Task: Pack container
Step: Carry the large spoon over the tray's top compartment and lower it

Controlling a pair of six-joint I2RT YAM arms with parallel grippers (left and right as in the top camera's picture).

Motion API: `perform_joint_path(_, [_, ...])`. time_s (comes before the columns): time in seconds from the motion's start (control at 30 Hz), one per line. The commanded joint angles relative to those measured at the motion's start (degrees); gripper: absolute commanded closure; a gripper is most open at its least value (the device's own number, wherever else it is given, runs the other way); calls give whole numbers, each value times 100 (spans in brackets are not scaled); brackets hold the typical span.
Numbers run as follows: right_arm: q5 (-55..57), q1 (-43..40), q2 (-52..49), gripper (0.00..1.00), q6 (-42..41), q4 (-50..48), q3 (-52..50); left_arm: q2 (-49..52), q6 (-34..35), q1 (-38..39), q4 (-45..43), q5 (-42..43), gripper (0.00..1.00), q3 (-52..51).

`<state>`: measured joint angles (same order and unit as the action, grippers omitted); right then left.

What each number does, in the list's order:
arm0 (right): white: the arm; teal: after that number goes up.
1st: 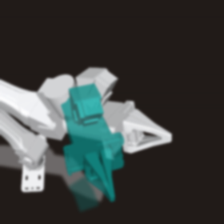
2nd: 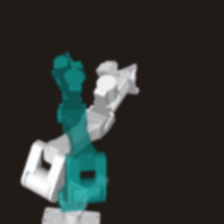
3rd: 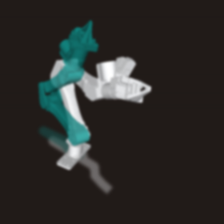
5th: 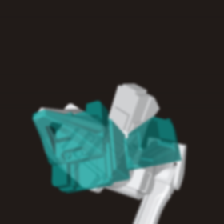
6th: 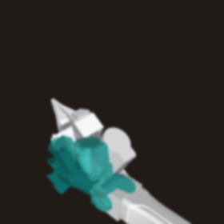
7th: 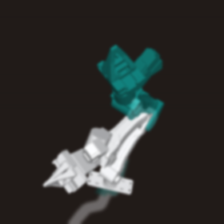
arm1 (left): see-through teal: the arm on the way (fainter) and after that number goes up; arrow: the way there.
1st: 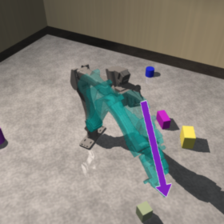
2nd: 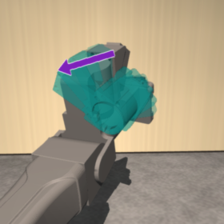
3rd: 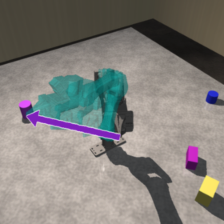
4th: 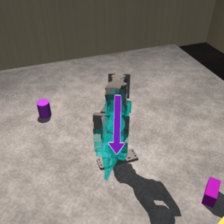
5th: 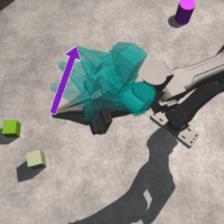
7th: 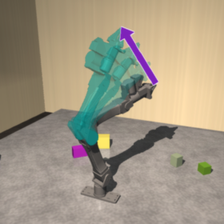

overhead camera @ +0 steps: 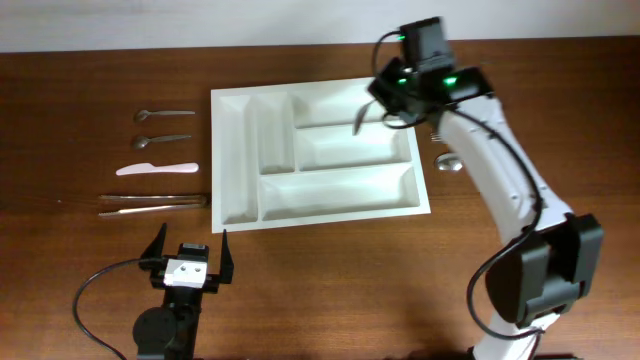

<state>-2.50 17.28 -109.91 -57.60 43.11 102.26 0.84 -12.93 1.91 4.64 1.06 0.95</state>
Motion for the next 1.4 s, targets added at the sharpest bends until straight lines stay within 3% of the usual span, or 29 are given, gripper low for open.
perform_joint_path(0.0, [1440,452,-35,96,-1102,-160,125,-50,-87,17,-11,-37,1,-46])
perform_joint_path(0.3, [1655,671,-726,96,-2612,-372,125,-50,-87,17,-11,-37,1,-46])
perform_joint_path(0.63, [734,671,-1276,96,-2785,-1626,125,-50,-85,17,-11,-39,1,-46])
perform_joint_path(0.87, [693,599,-1366,96,-3834,-1856,125,-50,-85,17,-11,-37,1,-46])
perform_joint_path(1.37, [496,476,-2037,96,-3851,-1825,118,-50,-85,17,-11,-37,1,-46])
